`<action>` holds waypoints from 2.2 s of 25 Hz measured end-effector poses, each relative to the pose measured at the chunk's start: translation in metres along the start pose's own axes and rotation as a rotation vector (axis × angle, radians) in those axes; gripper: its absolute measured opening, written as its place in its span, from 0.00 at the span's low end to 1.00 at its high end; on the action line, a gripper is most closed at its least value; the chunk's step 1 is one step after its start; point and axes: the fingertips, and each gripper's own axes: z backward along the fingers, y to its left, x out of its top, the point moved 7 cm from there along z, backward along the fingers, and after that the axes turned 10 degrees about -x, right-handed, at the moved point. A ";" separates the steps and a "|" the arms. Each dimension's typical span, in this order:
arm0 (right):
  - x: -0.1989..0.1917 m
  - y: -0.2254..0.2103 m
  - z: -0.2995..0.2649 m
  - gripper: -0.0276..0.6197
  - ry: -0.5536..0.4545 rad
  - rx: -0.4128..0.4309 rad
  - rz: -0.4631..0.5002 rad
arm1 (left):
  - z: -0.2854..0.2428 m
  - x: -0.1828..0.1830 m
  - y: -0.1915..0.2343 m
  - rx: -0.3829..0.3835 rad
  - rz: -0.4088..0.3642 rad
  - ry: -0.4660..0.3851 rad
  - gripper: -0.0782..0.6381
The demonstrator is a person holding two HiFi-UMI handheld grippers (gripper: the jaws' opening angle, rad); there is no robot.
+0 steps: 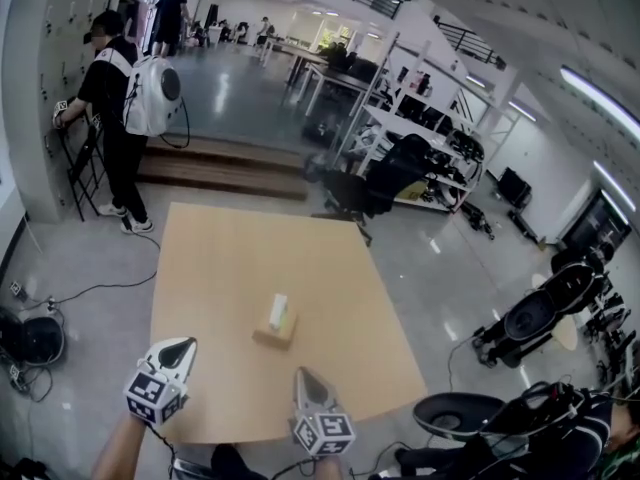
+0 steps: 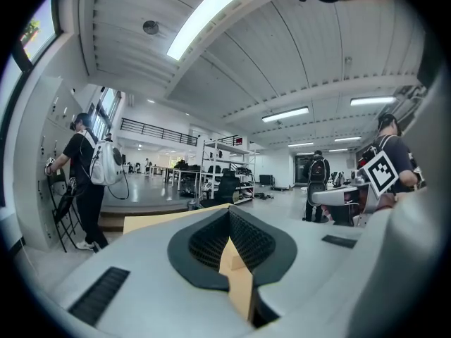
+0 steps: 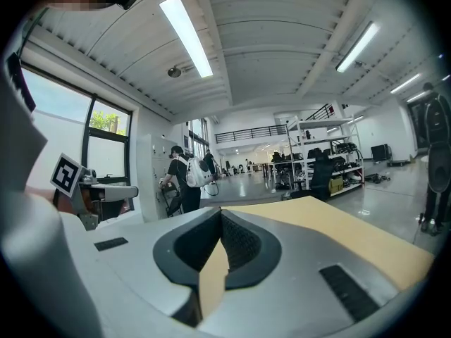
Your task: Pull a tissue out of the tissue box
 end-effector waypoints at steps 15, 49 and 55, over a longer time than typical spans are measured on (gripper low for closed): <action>0.011 -0.023 -0.077 0.06 0.027 0.012 0.009 | -0.065 0.006 0.045 0.003 0.016 0.019 0.12; -0.028 -0.041 -0.180 0.06 0.192 0.060 -0.036 | -0.141 -0.038 0.089 -0.005 0.115 0.163 0.12; -0.045 -0.045 -0.194 0.06 0.246 0.072 -0.042 | -0.155 -0.058 0.098 -0.005 0.133 0.186 0.12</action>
